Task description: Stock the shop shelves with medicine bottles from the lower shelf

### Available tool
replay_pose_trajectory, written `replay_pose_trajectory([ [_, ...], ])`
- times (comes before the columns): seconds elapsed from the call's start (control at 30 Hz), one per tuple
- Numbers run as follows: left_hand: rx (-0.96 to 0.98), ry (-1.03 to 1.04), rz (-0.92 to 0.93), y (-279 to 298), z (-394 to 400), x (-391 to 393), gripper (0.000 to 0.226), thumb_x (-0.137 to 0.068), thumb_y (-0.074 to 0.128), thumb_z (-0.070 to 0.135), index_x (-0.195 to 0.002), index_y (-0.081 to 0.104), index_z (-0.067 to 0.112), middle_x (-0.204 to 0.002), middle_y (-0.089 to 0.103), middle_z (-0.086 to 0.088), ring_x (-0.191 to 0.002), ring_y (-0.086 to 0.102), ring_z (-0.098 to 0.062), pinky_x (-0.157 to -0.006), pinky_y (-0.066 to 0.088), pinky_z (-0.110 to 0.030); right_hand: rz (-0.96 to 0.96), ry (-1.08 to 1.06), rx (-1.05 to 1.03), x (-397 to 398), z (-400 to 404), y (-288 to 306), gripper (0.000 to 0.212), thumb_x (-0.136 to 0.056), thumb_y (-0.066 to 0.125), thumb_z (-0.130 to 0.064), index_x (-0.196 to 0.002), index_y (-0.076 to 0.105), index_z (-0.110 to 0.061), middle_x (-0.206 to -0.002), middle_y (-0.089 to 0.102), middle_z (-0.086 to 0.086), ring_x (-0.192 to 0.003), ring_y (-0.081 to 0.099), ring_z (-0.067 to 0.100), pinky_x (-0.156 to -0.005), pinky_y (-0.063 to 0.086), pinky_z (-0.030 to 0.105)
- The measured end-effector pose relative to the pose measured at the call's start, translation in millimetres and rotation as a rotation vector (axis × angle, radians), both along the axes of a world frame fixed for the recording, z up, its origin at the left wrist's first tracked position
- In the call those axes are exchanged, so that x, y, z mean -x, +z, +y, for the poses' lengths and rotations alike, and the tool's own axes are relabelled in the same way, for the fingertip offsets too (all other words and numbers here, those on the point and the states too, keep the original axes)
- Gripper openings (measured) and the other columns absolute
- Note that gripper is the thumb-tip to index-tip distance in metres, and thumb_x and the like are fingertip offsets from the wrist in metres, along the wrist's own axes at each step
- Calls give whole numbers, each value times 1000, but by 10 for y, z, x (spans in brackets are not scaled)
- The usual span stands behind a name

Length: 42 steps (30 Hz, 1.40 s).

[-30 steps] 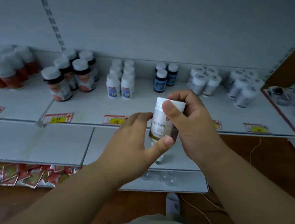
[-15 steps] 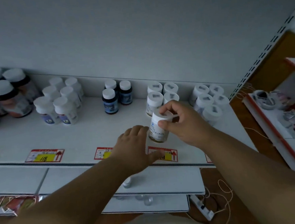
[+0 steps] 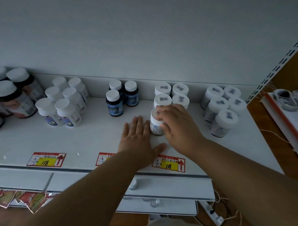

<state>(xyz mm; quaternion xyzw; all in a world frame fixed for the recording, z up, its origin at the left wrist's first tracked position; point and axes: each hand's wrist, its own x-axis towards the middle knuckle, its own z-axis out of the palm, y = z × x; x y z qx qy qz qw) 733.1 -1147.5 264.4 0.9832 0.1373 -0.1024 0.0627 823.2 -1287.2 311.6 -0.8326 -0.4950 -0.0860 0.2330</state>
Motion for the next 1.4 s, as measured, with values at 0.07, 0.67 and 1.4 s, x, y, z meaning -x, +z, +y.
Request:
replay_pose_trajectory([
  [0.07, -1, -4, 10, 7, 9, -25, 102, -83, 11, 84, -156, -13, 16, -163, -19, -10, -148, -23, -24, -122, -7, -49, -48, -39, 11, 14, 5, -28, 34, -78, 71, -4, -111, 62, -8, -122, 61, 10, -113, 54, 34, -89, 50, 51],
  [0.67, 151, -101, -317, 255, 328, 1053, 85, -92, 39, 66, -157, 11, 19, -162, 21, -5, -148, 21, -23, -123, 9, -40, -36, -308, -52, 1115, 225, 153, 41, -81, 71, -21, -120, 62, -11, -127, 59, 11, -120, 52, 35, -96, 46, 49],
  [1.4, 363, -47, -182, -1917, 744, 2451, 101, -78, 69, 61, -156, 16, 23, -158, 29, -2, -144, 27, -25, -117, 24, -42, 579, -475, 145, 2561, 451, -2493, 50, -90, 69, -32, -135, 49, -24, -137, 48, -1, -125, 49, 14, -98, 41, 22],
])
